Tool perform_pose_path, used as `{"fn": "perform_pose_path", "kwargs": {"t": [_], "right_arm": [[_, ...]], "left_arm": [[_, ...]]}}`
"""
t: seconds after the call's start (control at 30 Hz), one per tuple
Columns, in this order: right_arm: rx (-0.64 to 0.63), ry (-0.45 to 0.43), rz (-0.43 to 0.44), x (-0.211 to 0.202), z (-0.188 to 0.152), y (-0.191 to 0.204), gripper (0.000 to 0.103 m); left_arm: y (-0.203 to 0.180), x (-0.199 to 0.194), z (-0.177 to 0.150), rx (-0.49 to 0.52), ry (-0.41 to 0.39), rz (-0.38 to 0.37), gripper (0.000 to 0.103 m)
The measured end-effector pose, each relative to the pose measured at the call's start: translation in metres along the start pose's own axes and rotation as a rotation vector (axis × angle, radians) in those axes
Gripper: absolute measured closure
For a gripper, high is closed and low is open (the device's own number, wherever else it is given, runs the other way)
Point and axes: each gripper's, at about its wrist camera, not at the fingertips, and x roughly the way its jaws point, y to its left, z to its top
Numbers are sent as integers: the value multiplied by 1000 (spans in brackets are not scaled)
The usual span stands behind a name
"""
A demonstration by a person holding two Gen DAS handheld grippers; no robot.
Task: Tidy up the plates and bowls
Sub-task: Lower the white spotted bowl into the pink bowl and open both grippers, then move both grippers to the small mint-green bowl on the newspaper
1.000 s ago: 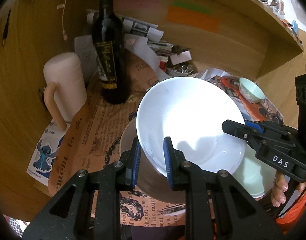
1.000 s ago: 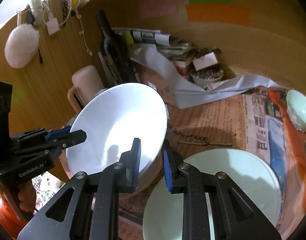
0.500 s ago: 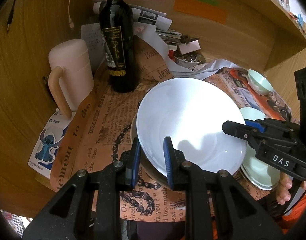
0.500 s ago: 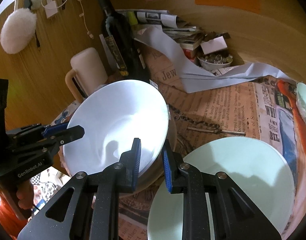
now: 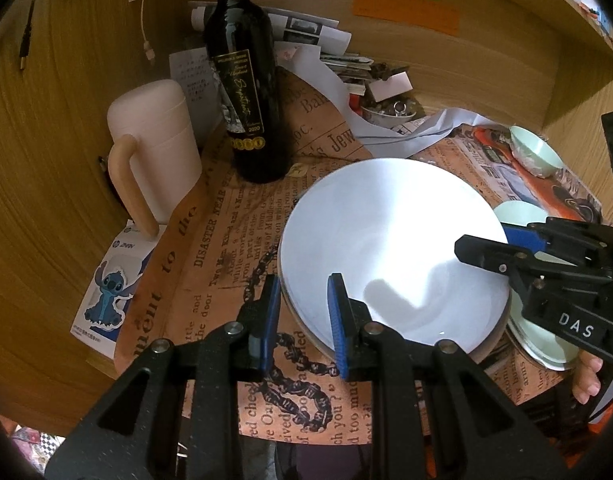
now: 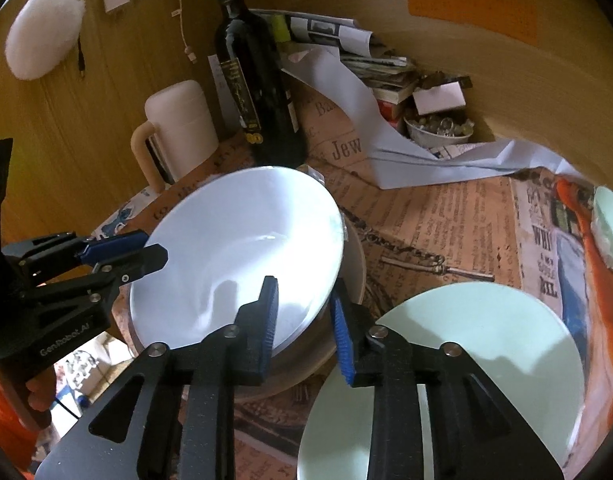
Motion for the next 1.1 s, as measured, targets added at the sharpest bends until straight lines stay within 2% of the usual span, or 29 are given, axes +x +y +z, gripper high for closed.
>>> {"fn": "perform_pose_path", "kwargs": {"t": [0.07, 0.27, 0.37, 0.5, 0.63, 0.77, 0.93, 1.1], "right_arm": [[-16, 1, -5, 0, 0, 3, 69], [-73, -9, -35, -3, -1, 15, 49], [-59, -23, -37, -8, 1, 12, 41], [-22, -77, -33, -20, 6, 3, 25], [1, -127, -40, -35, 11, -9, 24], [30, -168, -69, -51, 14, -26, 23], [76, -224, -133, -77, 18, -61, 19], [141, -270, -225, -104, 21, -111, 19]], "left_arm": [[0, 1, 0, 7, -3, 5, 81], [2, 3, 1, -3, 9, -4, 81], [4, 3, 3, -20, 24, -17, 81], [3, -1, 9, -20, 16, -22, 80], [-6, -13, 19, -5, -27, -32, 75], [-21, -28, 35, 11, -111, -40, 47], [-45, -42, 57, 51, -186, -66, 40], [-73, -42, 83, 84, -225, -112, 27]]}}
